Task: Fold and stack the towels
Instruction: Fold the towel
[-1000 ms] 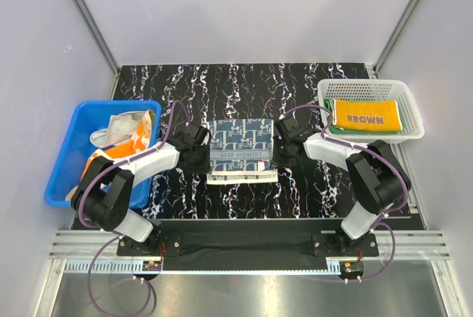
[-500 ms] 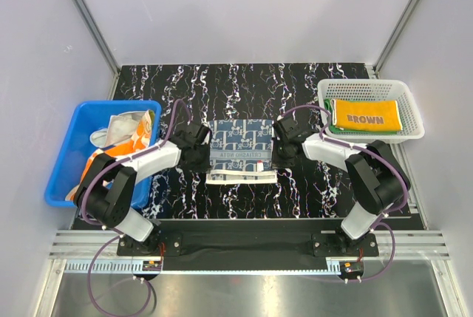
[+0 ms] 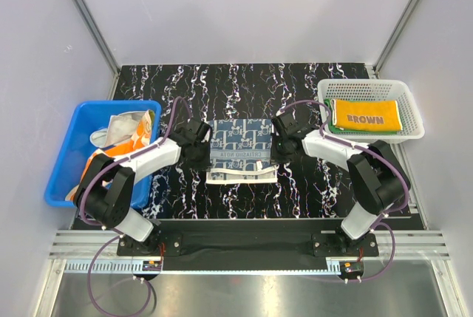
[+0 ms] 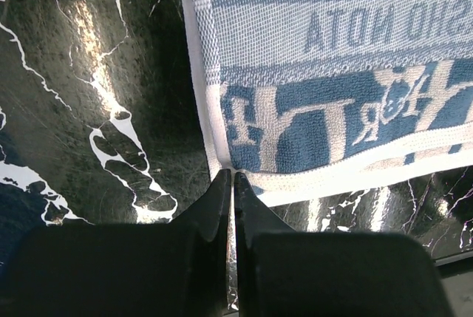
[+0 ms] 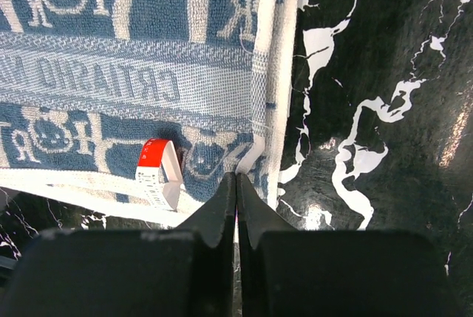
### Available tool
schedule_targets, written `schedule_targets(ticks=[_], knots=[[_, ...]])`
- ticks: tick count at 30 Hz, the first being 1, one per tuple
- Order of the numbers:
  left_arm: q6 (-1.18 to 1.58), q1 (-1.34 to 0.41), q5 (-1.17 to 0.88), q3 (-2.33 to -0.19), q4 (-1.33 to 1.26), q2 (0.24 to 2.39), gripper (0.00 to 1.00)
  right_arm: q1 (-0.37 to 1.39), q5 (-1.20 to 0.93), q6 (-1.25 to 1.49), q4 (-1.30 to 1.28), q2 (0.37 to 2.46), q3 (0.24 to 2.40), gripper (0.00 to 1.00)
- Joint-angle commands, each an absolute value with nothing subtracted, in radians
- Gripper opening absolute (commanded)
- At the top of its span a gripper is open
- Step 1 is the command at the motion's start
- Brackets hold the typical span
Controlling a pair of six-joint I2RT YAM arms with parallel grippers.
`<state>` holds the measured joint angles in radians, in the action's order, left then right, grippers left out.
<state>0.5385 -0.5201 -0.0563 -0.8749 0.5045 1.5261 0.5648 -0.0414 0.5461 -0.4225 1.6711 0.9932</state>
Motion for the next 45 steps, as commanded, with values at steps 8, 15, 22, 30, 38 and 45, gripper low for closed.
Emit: schedule_targets(ticks=[8,15,22,30,38,45], knots=[[0.519,-0.522,-0.077,-0.972,0.578,1.448,0.0,0.577,-0.023,0.48,-0.505,1.632,1.094,0.0],[0.543,-0.525,-0.133,-0.976,0.663,1.342,0.0,0.577,-0.071,0.471,-0.575,1.546,1.102,0.0],[0.607,-0.543,-0.192,-0.74,0.511,1.287,0.0,0.578,-0.083,0.511,-0.427,1.529,0.908,0.0],[0.623,-0.56,-0.204,-0.644,0.436,1.316,0.0,0.578,-0.09,0.508,-0.362,1.56,0.847,0.0],[0.614,-0.566,-0.21,-0.66,0.456,1.296,0.0,0.578,-0.08,0.499,-0.413,1.526,0.876,0.0],[0.62,-0.584,-0.19,-0.727,0.564,1.223,0.0,0.577,-0.069,0.482,-0.512,1.445,0.924,0.0]])
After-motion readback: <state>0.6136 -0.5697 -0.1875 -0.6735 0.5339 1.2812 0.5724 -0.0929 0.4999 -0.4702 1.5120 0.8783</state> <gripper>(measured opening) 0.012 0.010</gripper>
